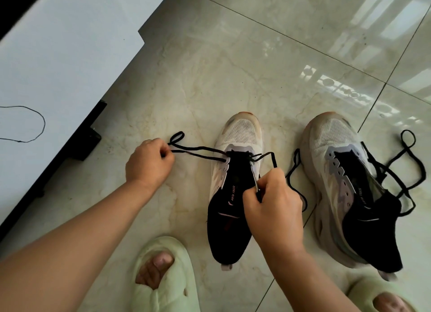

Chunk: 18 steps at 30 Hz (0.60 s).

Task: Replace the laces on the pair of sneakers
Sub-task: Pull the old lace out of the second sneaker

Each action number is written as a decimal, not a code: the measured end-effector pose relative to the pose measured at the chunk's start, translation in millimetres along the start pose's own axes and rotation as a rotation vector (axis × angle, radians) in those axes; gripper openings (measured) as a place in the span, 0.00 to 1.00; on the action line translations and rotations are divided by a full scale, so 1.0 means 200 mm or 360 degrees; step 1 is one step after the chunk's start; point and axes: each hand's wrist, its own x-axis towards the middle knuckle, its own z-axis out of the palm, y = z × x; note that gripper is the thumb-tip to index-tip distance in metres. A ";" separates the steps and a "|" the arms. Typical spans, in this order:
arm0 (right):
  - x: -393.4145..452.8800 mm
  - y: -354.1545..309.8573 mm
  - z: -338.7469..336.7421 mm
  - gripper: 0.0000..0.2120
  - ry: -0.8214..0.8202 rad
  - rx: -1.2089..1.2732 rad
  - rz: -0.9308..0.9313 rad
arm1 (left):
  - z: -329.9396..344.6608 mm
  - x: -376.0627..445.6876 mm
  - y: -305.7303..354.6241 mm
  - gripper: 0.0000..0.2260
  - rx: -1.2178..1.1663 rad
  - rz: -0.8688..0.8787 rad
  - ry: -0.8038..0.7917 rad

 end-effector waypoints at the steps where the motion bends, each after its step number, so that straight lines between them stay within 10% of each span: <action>1: 0.00 0.00 0.00 0.12 -0.0002 -0.0002 0.0006 | 0.00 -0.02 0.02 0.04 -0.0105 0.0119 -0.0047; 7: 0.00 0.01 0.01 0.12 0.0010 -0.0018 -0.0010 | 0.00 -0.22 0.25 0.12 -0.0549 0.0862 -0.0239; 18: -0.01 0.01 0.02 0.11 0.0029 -0.0046 -0.0039 | -0.03 -0.18 0.34 0.04 -0.0229 0.0881 -0.0199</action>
